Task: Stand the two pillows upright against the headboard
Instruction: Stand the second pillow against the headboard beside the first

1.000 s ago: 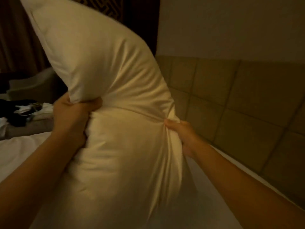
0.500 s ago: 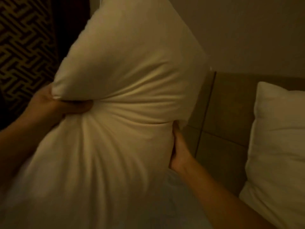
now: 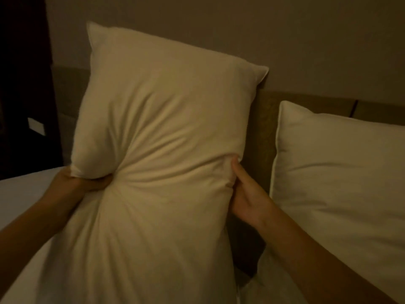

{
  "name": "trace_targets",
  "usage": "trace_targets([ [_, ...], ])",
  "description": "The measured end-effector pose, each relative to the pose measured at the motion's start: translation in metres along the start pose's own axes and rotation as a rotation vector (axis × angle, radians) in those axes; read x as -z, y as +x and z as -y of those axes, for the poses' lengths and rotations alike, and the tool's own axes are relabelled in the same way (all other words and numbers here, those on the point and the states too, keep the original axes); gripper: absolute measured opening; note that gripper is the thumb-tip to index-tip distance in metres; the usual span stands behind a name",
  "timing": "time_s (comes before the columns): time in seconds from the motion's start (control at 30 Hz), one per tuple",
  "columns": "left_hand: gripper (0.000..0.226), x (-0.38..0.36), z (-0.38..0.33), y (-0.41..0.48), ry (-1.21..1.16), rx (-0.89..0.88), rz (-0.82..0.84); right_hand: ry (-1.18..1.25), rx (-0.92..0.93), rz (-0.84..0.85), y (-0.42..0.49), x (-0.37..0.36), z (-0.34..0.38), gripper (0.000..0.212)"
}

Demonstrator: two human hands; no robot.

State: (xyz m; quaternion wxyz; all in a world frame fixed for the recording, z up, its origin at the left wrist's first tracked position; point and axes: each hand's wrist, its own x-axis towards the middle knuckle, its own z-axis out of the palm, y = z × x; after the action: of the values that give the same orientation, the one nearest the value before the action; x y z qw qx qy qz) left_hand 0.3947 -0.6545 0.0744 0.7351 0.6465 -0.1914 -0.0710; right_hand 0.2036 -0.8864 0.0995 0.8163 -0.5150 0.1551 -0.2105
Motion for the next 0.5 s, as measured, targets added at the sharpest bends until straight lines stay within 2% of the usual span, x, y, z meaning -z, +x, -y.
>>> trace_targets([
  [0.07,0.046,-0.022,0.015,-0.006,-0.054,-0.016,0.011,-0.059,-0.003,-0.05,0.0,0.011,0.001,0.078],
  [0.1,0.047,-0.033,0.021,-0.012,-0.039,-0.022,0.002,-0.108,-0.021,-0.092,-0.003,0.016,0.001,0.08],
  [0.2,0.031,-0.05,0.052,-0.022,-0.011,0.009,0.03,-0.302,-0.179,-0.179,-0.01,0.036,-0.015,0.086],
  [0.27,0.021,-0.058,0.071,-0.029,0.044,0.025,0.039,-0.527,-0.293,-0.21,-0.018,0.046,-0.032,0.09],
  [0.33,0.017,-0.06,0.089,-0.032,0.116,0.035,0.048,-0.826,-0.345,-0.293,-0.025,0.051,-0.053,0.07],
  [0.4,0.02,-0.062,0.098,-0.033,0.128,0.067,0.032,-1.084,-0.283,-0.393,-0.026,0.06,-0.074,0.051],
  [0.43,0.02,-0.063,0.101,-0.032,0.106,0.068,0.017,-1.13,-0.231,-0.426,-0.027,0.062,-0.079,0.043],
  [0.5,0.016,-0.065,0.103,-0.028,0.053,0.067,-0.016,-1.059,-0.187,-0.418,-0.027,0.062,-0.078,0.024],
])
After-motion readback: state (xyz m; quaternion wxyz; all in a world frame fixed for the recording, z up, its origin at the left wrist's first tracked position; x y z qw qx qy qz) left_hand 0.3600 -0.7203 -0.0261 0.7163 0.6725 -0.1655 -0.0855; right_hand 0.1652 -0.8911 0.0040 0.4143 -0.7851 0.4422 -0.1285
